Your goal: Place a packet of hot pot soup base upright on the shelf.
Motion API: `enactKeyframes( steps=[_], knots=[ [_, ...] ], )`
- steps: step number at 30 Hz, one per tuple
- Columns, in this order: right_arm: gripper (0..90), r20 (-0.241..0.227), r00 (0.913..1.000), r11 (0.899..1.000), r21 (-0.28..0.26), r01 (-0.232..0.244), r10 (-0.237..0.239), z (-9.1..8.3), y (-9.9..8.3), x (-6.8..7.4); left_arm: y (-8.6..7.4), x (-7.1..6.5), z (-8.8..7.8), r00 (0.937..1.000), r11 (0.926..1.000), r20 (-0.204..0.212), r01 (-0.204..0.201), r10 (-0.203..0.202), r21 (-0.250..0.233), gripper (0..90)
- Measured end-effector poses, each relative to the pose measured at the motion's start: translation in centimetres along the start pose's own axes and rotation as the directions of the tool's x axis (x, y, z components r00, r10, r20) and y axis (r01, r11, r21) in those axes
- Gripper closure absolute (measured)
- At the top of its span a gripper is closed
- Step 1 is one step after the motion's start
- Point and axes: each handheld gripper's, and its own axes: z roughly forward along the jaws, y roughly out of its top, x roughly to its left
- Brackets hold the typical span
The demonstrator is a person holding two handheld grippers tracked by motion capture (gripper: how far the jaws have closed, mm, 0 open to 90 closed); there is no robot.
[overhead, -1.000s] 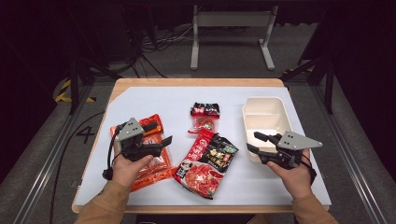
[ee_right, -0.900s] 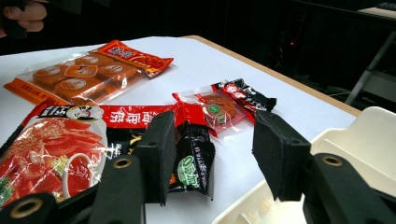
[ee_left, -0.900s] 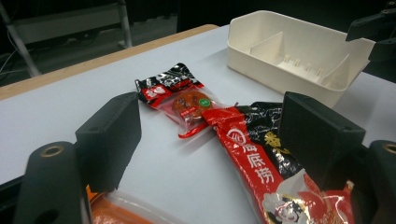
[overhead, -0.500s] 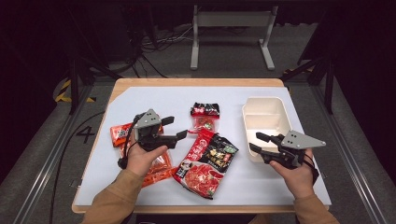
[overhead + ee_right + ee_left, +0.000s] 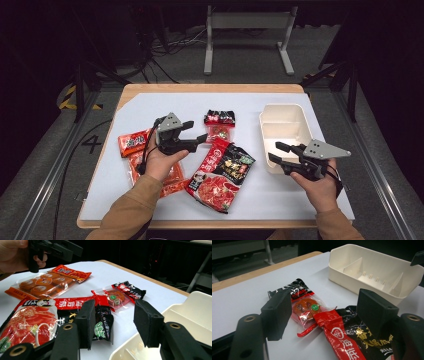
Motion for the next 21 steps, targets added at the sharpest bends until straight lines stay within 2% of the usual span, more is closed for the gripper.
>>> enactKeyframes(
  steps=[4,8,12,15,19,20,21],
  knots=[
    [53.6,-0.001,1.0000,1.000,0.001,-0.003,0.003,0.0,0.0,0.0,-0.2,-0.1,0.5,1.0000,0.9999,-0.002,-0.009,0.009,0.013,31.9],
    [54.0,-0.004,1.0000,1.000,0.006,-0.001,0.001,-0.1,-0.1,0.1,-0.4,-0.3,1.2,0.9995,0.9974,0.024,0.018,-0.019,0.070,35.9],
    [54.0,0.002,1.0000,1.000,0.005,-0.007,0.007,-0.2,-0.2,0.1,-0.7,-0.2,2.3,0.9986,0.9925,0.037,0.032,-0.037,0.118,34.8],
    [54.0,0.005,0.9999,1.000,0.005,-0.009,0.009,-0.4,-0.2,0.1,-1.0,-0.1,3.1,0.9986,0.9856,0.029,0.038,-0.044,0.164,33.0],
    [53.9,0.012,0.9999,1.000,0.007,-0.009,0.009,-0.6,-0.3,0.0,-1.3,-0.3,3.9,0.9990,0.9693,0.014,0.039,-0.043,0.243,35.6],
    [53.9,0.012,0.9999,1.000,0.007,-0.009,0.009,-0.6,-0.3,0.0,-1.3,-0.3,3.9,0.9990,0.9693,0.014,0.039,-0.043,0.243,35.5],
    [53.8,0.012,0.9999,1.000,0.009,-0.008,0.008,-0.6,-0.4,0.0,-1.4,-0.4,4.3,0.9984,0.9631,0.022,0.045,-0.053,0.265,35.5]
  ],
)
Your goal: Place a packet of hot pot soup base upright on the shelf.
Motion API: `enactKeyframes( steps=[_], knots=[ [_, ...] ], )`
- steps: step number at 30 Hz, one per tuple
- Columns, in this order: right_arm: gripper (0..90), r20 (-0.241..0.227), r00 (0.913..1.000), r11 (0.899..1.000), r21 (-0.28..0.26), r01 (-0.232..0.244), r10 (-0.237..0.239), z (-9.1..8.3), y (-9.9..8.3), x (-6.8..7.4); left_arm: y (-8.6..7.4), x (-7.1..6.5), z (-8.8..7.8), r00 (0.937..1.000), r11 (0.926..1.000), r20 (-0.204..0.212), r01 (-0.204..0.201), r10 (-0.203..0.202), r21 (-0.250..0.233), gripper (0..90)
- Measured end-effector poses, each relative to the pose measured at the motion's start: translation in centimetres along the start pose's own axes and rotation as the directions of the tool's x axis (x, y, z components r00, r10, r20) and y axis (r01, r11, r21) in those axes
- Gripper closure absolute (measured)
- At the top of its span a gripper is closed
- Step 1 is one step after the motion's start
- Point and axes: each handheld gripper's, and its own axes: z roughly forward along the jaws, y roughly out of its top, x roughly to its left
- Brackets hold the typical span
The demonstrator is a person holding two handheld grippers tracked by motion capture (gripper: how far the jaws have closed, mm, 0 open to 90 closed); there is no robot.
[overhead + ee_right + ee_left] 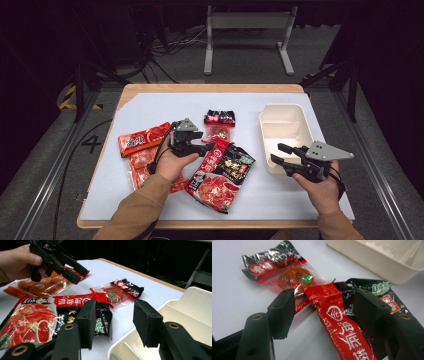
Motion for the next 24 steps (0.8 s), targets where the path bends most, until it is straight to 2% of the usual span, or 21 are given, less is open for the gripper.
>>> enactKeyframes(
  steps=[4,6,9,14,19,22,23,24],
  knots=[
    [53.7,0.001,1.0000,1.000,0.001,-0.003,0.003,0.0,0.0,0.1,0.1,0.2,1.0,0.9993,0.9985,0.028,0.024,-0.026,0.048,32.0],
    [53.7,0.004,1.0000,1.000,0.002,-0.002,0.002,-0.1,0.0,0.1,0.1,0.2,1.4,0.9997,0.9971,0.015,0.016,-0.018,0.075,30.7],
    [53.7,0.009,0.9999,1.000,0.000,0.004,-0.004,-0.2,-0.1,0.1,0.0,0.2,1.9,0.9996,0.9948,0.012,0.026,-0.027,0.098,30.8],
    [53.5,0.016,0.9999,1.000,0.000,-0.003,0.003,-0.4,-0.2,0.0,-0.1,0.4,2.8,0.9979,0.9886,0.049,0.036,-0.044,0.146,32.0],
    [52.8,0.016,0.9999,1.000,-0.001,-0.002,0.002,-0.4,-0.2,0.0,-0.1,0.4,3.4,0.9932,0.9842,0.090,0.058,-0.074,0.167,35.7],
    [52.3,0.019,0.9998,1.000,-0.002,0.001,0.000,-0.4,-0.2,0.1,0.0,0.3,3.6,0.9938,0.9815,0.082,0.060,-0.076,0.182,32.8],
    [52.3,0.019,0.9998,1.000,-0.002,0.001,0.000,-0.4,-0.2,0.1,0.0,0.3,3.6,0.9938,0.9815,0.082,0.060,-0.076,0.182,33.8],
    [52.0,0.019,0.9998,1.000,-0.002,0.000,0.000,-0.4,-0.2,0.1,0.1,0.4,3.6,0.9925,0.9784,0.087,0.068,-0.086,0.195,36.7]
  ],
)
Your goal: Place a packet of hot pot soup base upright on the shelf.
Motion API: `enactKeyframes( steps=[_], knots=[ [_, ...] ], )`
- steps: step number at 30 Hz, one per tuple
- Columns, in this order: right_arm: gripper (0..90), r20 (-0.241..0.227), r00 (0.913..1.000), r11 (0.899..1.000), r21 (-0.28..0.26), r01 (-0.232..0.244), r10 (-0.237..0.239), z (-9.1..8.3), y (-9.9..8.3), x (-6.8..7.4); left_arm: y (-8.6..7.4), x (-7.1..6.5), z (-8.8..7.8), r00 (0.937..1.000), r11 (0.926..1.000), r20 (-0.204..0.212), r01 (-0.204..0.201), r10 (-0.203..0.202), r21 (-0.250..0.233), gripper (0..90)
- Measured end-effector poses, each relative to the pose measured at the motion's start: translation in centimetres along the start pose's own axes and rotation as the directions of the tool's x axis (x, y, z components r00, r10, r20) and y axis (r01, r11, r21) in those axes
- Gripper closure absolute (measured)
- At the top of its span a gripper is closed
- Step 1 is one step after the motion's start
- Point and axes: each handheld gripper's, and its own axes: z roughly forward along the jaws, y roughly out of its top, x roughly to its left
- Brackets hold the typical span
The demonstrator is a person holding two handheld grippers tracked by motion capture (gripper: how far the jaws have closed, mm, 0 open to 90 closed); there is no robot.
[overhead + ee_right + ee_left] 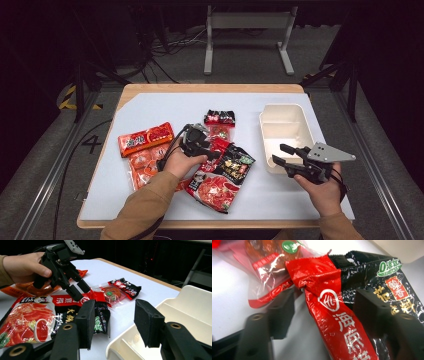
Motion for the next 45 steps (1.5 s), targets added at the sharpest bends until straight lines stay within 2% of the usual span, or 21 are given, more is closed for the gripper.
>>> enactKeyframes(
  steps=[1,2,3,4,5,11,15,16,17,19,21,23,24,25,28,31,35,38,40,41,45],
  knots=[
    [51.9,0.000,1.0000,1.000,0.000,0.000,0.000,0.0,0.0,0.0,0.1,0.1,0.1,0.9998,0.9997,0.007,0.017,-0.017,0.016,37.0],
    [51.7,-0.003,1.0000,1.000,-0.001,-0.001,0.001,0.0,0.0,0.0,0.1,0.3,0.2,0.9983,0.9977,0.020,0.054,-0.055,0.042,36.2],
    [51.7,-0.003,1.0000,1.000,-0.001,-0.001,0.001,0.0,0.0,0.0,0.1,0.3,0.2,0.9983,0.9977,0.020,0.054,-0.055,0.042,36.0],
    [51.6,-0.003,1.0000,1.000,-0.001,-0.002,0.002,0.0,0.0,0.0,0.1,0.4,0.3,0.9963,0.9957,0.034,0.078,-0.079,0.051,36.0],
    [51.6,-0.001,1.0000,1.000,-0.002,-0.002,0.002,0.0,0.0,0.0,0.1,0.4,0.4,0.9957,0.9947,0.034,0.085,-0.087,0.058,36.2],
    [51.1,-0.002,1.0000,1.000,-0.005,-0.008,0.008,0.0,-0.1,-0.1,0.3,0.5,0.7,0.9965,0.9940,0.017,0.081,-0.082,0.074,41.2],
    [50.8,-0.006,0.9999,1.000,-0.005,-0.013,0.013,0.0,-0.1,0.0,0.6,0.5,1.1,0.9959,0.9909,0.044,0.074,-0.079,0.113,56.5],
    [50.8,-0.006,0.9999,1.000,-0.005,-0.013,0.013,0.0,-0.1,0.0,0.6,0.5,1.1,0.9959,0.9909,0.044,0.074,-0.079,0.113,58.8],
    [50.8,-0.006,0.9999,1.000,-0.005,-0.013,0.013,0.0,-0.1,0.0,0.7,0.4,1.2,0.9983,0.9910,0.025,0.048,-0.052,0.125,58.8],
    [50.7,-0.008,0.9999,1.000,-0.006,-0.015,0.015,0.0,-0.1,0.0,0.8,0.4,1.2,0.9980,0.9899,0.024,0.055,-0.059,0.130,62.9],
    [50.7,-0.008,0.9998,1.000,-0.005,-0.018,0.018,0.0,-0.1,-0.1,0.8,0.6,1.1,0.9967,0.9895,0.029,0.071,-0.076,0.125,70.5],
    [50.7,-0.010,0.9997,1.000,-0.004,-0.021,0.021,0.0,-0.1,-0.1,0.7,0.9,0.9,0.9914,0.9869,0.056,0.111,-0.118,0.118,77.5],
    [50.7,-0.010,0.9997,1.000,-0.004,-0.021,0.021,0.0,-0.1,-0.1,0.7,0.9,0.9,0.9914,0.9869,0.056,0.111,-0.118,0.118,80.0],
    [50.6,-0.010,0.9997,1.000,-0.004,-0.021,0.021,0.0,-0.2,-0.1,0.7,1.0,0.9,0.9881,0.9848,0.068,0.129,-0.138,0.116,80.0],
    [51.1,-0.010,0.9996,1.000,-0.006,-0.027,0.027,0.0,-0.2,-0.1,0.8,0.8,0.8,0.9870,0.9835,0.058,0.143,-0.150,0.111,83.7],
    [51.6,-0.007,0.9994,0.999,-0.005,-0.033,0.033,0.0,-0.2,-0.2,0.8,0.6,0.5,0.9828,0.9836,0.082,0.158,-0.165,0.087,86.9],
    [52.3,-0.007,0.9994,0.999,-0.007,-0.033,0.033,-0.1,-0.1,-0.2,1.1,0.1,-0.3,0.9857,0.9886,0.087,0.139,-0.144,0.058,88.1],
    [52.4,-0.009,0.9990,0.999,-0.012,-0.045,0.045,-0.2,-0.1,-0.2,1.4,-0.6,-1.3,0.9835,0.9909,0.121,0.135,-0.134,0.005,88.7],
    [52.2,-0.006,0.9990,0.999,-0.013,-0.045,0.045,-0.2,-0.1,-0.2,1.4,-0.8,-1.5,0.9834,0.9915,0.129,0.130,-0.127,-0.009,88.9],
    [52.2,-0.007,0.9990,0.999,-0.016,-0.044,0.044,-0.3,0.0,-0.2,1.6,-1.3,-2.0,0.9846,0.9925,0.135,0.117,-0.112,-0.033,89.0],
    [51.8,-0.002,0.9995,0.999,-0.021,-0.032,0.032,-0.5,0.2,-0.1,1.9,-2.0,-2.8,0.9860,0.9941,0.144,0.093,-0.085,-0.054,89.1]
  ],
)
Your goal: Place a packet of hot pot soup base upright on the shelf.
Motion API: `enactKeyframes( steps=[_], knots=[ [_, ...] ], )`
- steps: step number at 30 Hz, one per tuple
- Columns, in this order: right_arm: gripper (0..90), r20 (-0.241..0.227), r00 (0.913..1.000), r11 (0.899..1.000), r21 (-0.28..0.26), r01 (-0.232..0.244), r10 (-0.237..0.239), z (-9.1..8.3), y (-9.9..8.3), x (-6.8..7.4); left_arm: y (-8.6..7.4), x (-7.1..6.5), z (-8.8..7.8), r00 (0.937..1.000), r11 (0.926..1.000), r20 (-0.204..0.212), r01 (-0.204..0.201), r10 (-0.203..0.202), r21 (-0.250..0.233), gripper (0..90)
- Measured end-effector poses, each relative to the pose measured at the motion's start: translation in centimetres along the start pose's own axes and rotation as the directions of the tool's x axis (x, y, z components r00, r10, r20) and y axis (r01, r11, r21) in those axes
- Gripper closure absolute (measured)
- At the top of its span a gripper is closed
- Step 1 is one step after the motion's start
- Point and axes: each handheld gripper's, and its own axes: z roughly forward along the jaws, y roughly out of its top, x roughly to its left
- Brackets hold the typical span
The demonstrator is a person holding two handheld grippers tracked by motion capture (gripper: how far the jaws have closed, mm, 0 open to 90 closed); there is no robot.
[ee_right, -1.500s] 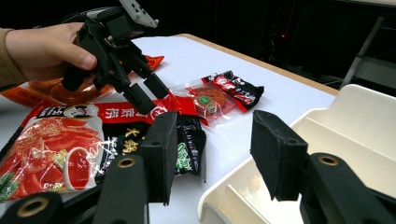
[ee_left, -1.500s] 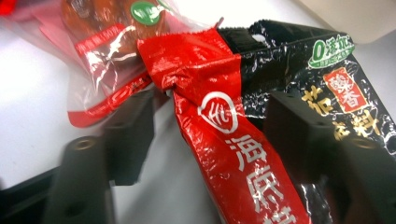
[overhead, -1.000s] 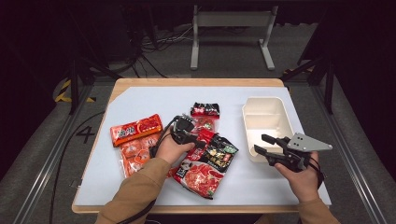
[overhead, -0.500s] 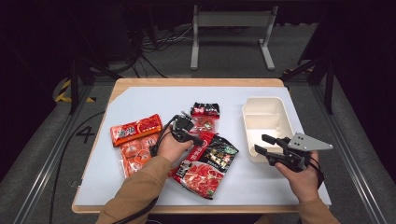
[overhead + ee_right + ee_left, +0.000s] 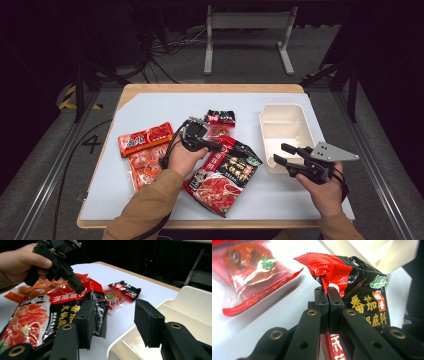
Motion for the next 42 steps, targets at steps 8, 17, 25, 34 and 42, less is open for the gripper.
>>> enactKeyframes(
  steps=[8,17,25,34,42],
  knots=[
    [52.2,0.048,0.9988,0.999,-0.047,-0.011,0.014,-1.8,0.5,-1.0,0.1,-1.9,-2.0,0.9986,0.9974,0.018,-0.049,0.050,-0.053,89.4],
    [52.0,0.070,0.9975,0.998,-0.068,-0.002,0.007,-3.0,1.1,-1.4,0.1,-4.7,-4.8,0.9890,0.9790,0.003,-0.146,0.148,-0.142,89.5],
    [50.3,0.074,0.9973,0.996,-0.089,0.009,-0.003,-3.4,1.5,-1.2,-0.9,-6.4,-7.7,0.9735,0.9432,-0.069,-0.228,0.218,-0.241,89.6],
    [49.4,0.040,0.9992,0.996,-0.090,0.003,0.001,-3.0,2.1,-0.5,-2.4,-6.0,-10.9,0.9550,0.8856,-0.203,-0.279,0.216,-0.371,89.6],
    [44.4,-0.088,0.9952,0.997,-0.063,-0.047,0.042,-1.4,3.1,0.8,-2.9,-5.9,-11.9,0.9507,0.8592,-0.246,-0.281,0.189,-0.427,89.6]
  ],
)
